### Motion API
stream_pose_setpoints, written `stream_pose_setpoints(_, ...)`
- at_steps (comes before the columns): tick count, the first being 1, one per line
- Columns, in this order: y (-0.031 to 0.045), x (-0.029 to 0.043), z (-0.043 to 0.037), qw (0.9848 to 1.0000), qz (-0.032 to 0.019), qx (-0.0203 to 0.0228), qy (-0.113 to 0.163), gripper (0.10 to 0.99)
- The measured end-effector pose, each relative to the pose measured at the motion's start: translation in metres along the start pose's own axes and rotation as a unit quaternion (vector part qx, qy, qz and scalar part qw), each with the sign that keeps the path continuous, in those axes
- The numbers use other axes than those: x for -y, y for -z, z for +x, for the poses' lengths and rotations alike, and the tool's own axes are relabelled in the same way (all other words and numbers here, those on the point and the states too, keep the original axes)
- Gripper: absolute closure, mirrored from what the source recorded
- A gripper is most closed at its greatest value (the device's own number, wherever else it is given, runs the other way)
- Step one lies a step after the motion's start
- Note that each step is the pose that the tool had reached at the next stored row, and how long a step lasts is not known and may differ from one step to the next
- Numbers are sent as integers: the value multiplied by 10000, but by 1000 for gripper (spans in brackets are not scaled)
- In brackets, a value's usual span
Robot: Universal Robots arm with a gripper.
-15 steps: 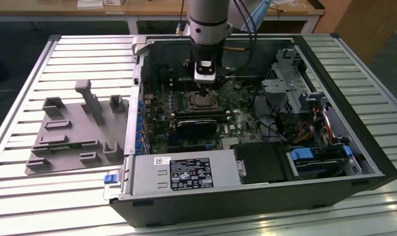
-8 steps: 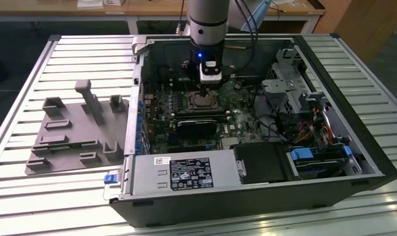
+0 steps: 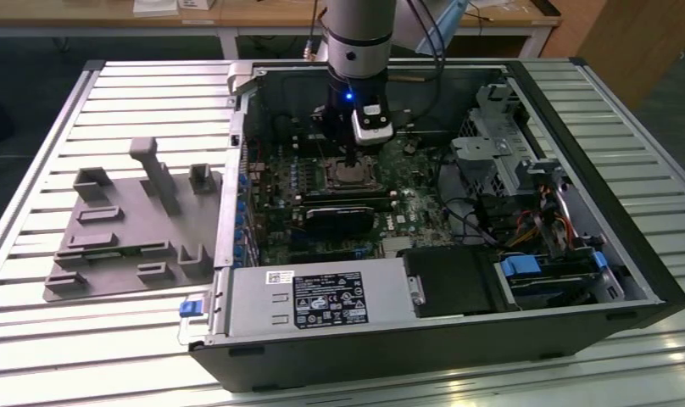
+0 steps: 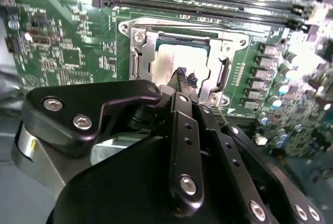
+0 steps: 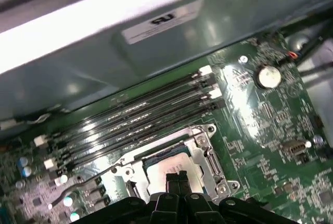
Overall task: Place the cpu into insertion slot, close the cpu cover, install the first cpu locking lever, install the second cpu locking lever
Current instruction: 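Close the cpu cover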
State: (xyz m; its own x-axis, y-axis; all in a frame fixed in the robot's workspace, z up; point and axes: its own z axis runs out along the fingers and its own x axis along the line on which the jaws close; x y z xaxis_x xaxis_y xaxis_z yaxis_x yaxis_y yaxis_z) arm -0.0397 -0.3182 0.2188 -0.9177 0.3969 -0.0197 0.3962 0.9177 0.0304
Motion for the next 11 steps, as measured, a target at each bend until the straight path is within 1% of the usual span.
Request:
stream_pose_setpoints(3, -2, 0, 0, 9996, -6, -8, 275, 984)
stream_pose_setpoints(5, -4, 0, 0, 9990, -9, -14, 457, 984)
stream_pose_setpoints(8, -6, 0, 0, 9974, -14, -22, 726, 984)
stream_pose_setpoints(11, -7, 0, 0, 9950, -20, -30, 996, 984)
